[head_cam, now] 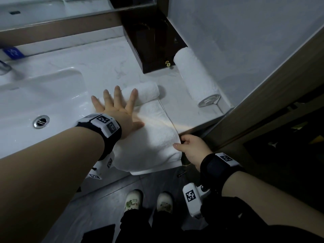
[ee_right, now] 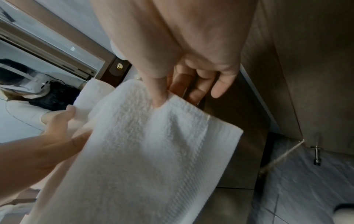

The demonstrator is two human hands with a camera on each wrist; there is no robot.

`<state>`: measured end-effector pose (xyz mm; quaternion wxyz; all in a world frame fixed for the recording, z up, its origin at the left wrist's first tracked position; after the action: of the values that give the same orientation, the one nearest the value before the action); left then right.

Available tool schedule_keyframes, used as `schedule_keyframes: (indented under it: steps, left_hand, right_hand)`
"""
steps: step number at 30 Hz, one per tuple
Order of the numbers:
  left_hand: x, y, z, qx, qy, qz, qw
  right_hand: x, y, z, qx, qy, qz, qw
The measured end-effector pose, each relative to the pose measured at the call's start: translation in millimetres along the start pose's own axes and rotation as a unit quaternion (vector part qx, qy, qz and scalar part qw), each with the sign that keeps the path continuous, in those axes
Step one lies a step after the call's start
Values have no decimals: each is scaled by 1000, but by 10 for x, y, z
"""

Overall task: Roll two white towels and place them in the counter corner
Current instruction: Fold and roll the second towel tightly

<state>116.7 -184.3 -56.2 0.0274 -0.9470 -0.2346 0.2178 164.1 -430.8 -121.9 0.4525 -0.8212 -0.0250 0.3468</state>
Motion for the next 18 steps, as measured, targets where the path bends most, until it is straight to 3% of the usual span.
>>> schedule_keyframes:
  steps: [8,12,15,18]
  left_hand:
    - [-164,134,-144,-25,44,-6,999]
    - [-165,107,-319,-51,53,-9,997]
    - [-119,-5,-424,-100,37,-2,994]
    - [-71,-127,-457,-149,36,21,988]
  right_hand:
    - [-38,-25,-11,-80,-3,-4,997]
    - [-38,-154,-121,-125,52,-10,991]
    - [-116,-358,-160,-152,113,-64,980]
    - [-224,-640,-48,-217,117,-186,951]
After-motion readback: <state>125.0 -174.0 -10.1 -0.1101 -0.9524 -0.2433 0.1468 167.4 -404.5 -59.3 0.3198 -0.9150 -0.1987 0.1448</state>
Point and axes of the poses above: each hand's wrist, its own x-axis towards the middle knuckle, its own z-axis out of the palm, y = z × x, the point moved 3 cm from there along x, towards the middle knuckle, and after that the axes turned 3 degrees about z, right-handed, at the moved point
